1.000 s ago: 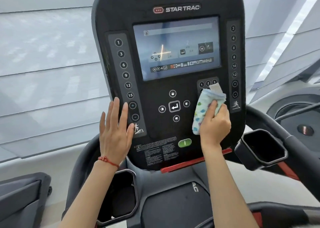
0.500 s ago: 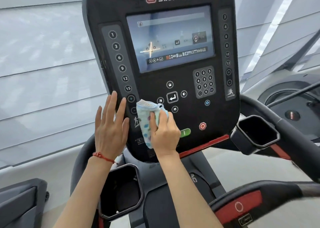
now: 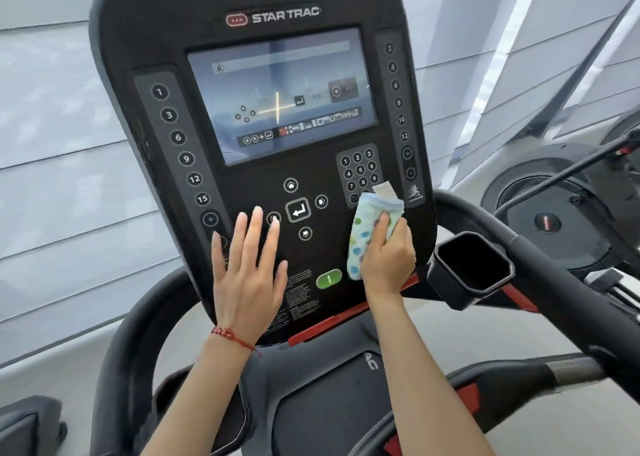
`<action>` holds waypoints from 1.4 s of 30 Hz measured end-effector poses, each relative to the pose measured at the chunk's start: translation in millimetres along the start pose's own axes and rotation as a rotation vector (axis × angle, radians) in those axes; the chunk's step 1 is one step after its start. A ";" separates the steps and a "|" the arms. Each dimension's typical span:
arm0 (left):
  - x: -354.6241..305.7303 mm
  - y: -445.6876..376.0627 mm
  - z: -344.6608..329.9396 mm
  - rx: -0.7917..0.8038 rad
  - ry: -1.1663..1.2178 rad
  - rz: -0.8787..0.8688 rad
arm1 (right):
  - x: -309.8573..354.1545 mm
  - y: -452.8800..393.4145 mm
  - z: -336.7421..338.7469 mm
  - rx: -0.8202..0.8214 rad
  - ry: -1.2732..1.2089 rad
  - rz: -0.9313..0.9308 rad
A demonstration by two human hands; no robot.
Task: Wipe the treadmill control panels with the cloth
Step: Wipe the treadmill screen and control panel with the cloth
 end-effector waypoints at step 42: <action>-86.3 -97.3 -54.3 -0.089 -0.093 0.204 | 36.2 -181.0 -34.3 0.032 -0.111 0.367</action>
Point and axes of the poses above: each hand's wrist, its own y-axis away from the middle knuckle, its own z-axis out of the back of the hand, x = y × z, the point moved 5 cm from there along -y, towards the middle knuckle, and after that the axes turned 3 degrees about -x, right-handed, at the moved point
